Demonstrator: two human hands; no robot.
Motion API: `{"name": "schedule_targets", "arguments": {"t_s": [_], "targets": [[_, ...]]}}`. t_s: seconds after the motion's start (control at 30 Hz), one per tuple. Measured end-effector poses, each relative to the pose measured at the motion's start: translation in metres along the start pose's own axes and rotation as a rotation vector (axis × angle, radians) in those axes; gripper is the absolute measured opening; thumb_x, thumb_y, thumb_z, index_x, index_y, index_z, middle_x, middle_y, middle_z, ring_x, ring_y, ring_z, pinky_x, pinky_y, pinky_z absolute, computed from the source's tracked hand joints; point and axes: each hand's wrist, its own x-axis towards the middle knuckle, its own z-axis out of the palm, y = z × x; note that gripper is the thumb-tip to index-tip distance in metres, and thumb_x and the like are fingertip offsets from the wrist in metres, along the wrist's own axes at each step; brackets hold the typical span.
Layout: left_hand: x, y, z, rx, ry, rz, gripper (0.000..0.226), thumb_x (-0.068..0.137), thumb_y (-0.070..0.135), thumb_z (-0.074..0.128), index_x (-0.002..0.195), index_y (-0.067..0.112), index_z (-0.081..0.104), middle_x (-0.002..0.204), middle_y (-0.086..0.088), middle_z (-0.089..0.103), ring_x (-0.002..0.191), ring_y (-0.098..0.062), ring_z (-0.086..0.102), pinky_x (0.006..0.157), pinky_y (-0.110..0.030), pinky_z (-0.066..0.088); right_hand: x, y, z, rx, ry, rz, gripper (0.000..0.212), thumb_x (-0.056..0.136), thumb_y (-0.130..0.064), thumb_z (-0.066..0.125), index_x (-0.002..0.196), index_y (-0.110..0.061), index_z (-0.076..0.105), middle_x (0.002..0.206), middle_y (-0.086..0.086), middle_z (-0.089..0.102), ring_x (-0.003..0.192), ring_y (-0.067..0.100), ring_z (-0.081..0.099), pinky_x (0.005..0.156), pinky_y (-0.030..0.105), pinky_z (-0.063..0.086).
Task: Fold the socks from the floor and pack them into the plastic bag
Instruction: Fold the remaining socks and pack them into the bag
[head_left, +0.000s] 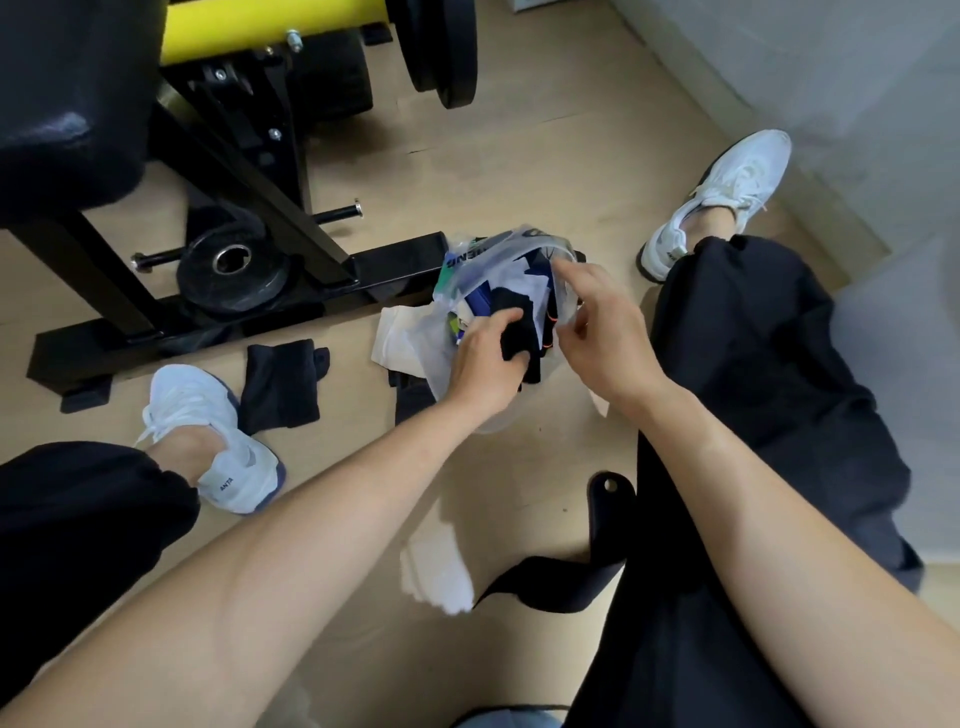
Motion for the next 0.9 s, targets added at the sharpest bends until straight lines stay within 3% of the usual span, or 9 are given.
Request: {"name": "schedule_targets", "arguments": {"t_s": [0.07,0.17,0.27,0.37,0.47,0.57,0.7,0.77,0.9], "targets": [[0.021,-0.007,0.013,0.051,0.026,0.027,0.057,0.094,0.007,0.064,0.147,0.020,0.048,0.141,-0.006,0.050,0.131,-0.025,0.049,0.108,-0.035,0.041,0.004,0.000,-0.003,0.018,-0.011,-0.007,0.075,0.082,0.010,0.055,0.149,-0.021,0.042,0.140,-0.007,0.050,0.112,0.027,0.059,0.102,0.037,0.049],[0.052,-0.025,0.027,0.214,0.121,0.075,0.061,0.092,0.004,0.058,0.149,0.022,0.043,0.143,-0.009,0.045,0.126,-0.032,0.051,0.102,-0.049,0.049,0.009,0.000,-0.005,0.066,-0.015,-0.008,0.077,0.080,0.013,0.054,0.149,-0.022,0.042,0.138,-0.009,0.050,0.108,0.022,0.060,0.101,0.032,0.049],[0.076,-0.041,0.032,0.511,0.165,0.012,0.065,0.096,0.011,0.057,0.155,0.025,0.032,0.151,-0.009,0.039,0.128,-0.033,0.050,0.098,-0.044,0.049,0.016,0.000,-0.004,0.082,-0.007,-0.018,0.077,0.079,0.013,0.053,0.148,-0.020,0.043,0.140,-0.007,0.050,0.109,0.009,0.055,0.102,0.034,0.048],[0.092,-0.057,0.033,0.669,0.111,-0.057,0.067,0.099,0.021,0.053,0.158,0.023,0.023,0.155,-0.010,0.036,0.138,-0.032,0.041,0.109,-0.042,0.039,0.022,0.000,-0.002,0.079,-0.017,-0.017,0.075,0.079,0.012,0.052,0.147,-0.018,0.043,0.141,-0.005,0.049,0.118,0.013,0.056,0.102,0.035,0.048],[0.095,-0.060,0.034,0.544,0.026,-0.184,0.071,0.101,0.023,0.052,0.161,0.025,0.015,0.166,-0.010,0.016,0.151,-0.035,0.020,0.117,-0.044,0.033,0.024,0.000,0.002,0.102,-0.032,-0.039,0.073,0.080,0.011,0.054,0.148,-0.015,0.043,0.147,-0.002,0.046,0.122,0.025,0.056,0.104,0.042,0.048],[0.084,-0.052,0.038,0.483,0.058,-0.199,0.068,0.101,0.023,0.050,0.161,0.023,0.018,0.169,-0.010,-0.005,0.155,-0.035,0.005,0.118,-0.043,0.029,0.025,-0.002,0.004,0.115,-0.044,-0.061,0.075,0.080,0.011,0.054,0.149,-0.016,0.042,0.147,-0.002,0.046,0.123,0.021,0.055,0.102,0.038,0.049],[0.064,-0.046,0.042,0.532,0.146,-0.035,0.056,0.104,0.033,0.040,0.157,0.024,0.028,0.170,-0.009,0.002,0.156,-0.031,0.003,0.123,-0.044,0.018,0.026,-0.002,0.008,0.134,-0.053,-0.086,0.074,0.080,0.008,0.054,0.149,-0.016,0.042,0.142,-0.003,0.049,0.105,0.007,0.050,0.091,0.023,0.044],[0.060,-0.044,0.043,0.496,0.063,-0.005,0.057,0.105,0.039,0.034,0.160,0.030,0.022,0.170,-0.008,0.005,0.156,-0.031,0.002,0.125,-0.046,0.011,0.025,-0.003,0.009,0.136,-0.058,-0.088,0.074,0.080,0.008,0.054,0.149,-0.016,0.042,0.143,-0.005,0.049,0.096,0.001,0.047,0.089,0.020,0.041],[0.070,-0.050,0.047,0.369,-0.190,-0.086,0.060,0.103,0.054,0.029,0.159,0.046,0.009,0.168,-0.006,-0.017,0.153,-0.039,-0.018,0.124,-0.056,0.002,0.021,-0.006,0.007,0.128,-0.073,-0.074,0.078,0.079,0.013,0.056,0.150,-0.015,0.040,0.145,-0.006,0.048,0.097,0.005,0.045,0.095,0.025,0.046]]}}
